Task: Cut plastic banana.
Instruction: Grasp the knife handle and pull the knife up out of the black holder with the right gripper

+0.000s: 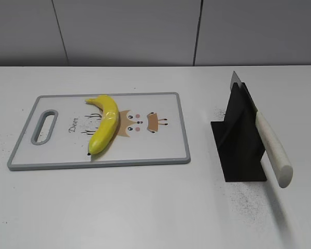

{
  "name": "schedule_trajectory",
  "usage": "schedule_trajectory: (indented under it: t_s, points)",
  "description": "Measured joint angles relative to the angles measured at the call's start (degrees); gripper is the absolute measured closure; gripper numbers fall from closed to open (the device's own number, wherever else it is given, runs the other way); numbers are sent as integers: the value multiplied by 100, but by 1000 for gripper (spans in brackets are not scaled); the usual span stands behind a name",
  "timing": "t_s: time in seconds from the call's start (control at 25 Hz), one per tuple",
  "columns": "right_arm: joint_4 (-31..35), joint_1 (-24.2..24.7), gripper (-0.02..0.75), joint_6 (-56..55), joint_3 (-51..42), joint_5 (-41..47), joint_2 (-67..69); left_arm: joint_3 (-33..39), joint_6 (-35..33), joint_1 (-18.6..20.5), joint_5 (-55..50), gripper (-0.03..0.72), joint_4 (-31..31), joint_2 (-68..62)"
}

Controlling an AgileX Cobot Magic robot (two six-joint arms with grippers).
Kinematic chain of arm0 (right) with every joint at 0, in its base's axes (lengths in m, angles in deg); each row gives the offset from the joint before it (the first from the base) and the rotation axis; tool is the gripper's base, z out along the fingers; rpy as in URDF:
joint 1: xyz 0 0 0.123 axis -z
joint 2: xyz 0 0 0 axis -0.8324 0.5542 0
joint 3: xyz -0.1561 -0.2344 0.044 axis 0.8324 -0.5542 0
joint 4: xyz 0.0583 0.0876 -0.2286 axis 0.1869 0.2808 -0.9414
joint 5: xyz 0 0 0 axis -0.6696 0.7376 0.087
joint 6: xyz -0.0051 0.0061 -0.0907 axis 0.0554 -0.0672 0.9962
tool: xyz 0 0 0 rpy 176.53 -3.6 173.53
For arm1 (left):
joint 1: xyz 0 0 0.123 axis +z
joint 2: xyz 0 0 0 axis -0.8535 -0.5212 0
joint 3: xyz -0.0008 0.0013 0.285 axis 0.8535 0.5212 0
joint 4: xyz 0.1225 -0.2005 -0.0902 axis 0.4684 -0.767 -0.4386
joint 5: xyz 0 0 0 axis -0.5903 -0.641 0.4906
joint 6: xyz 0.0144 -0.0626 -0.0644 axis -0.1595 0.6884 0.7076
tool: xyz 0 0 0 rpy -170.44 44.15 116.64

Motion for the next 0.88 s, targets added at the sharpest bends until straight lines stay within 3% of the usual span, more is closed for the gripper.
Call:
schedule_trajectory:
  t_s: [0.2,0.48,0.88]
  points:
    - [342,0,225,-22,385,124,1399,0,-4,0,0,151,0,0]
    - [375,-84,220,201,1458,943,3509,0,-1,0,0,156,0,0]
    - [392,-1206,220,8,2407,1335,5821,0,0,0,0,168,0,0]
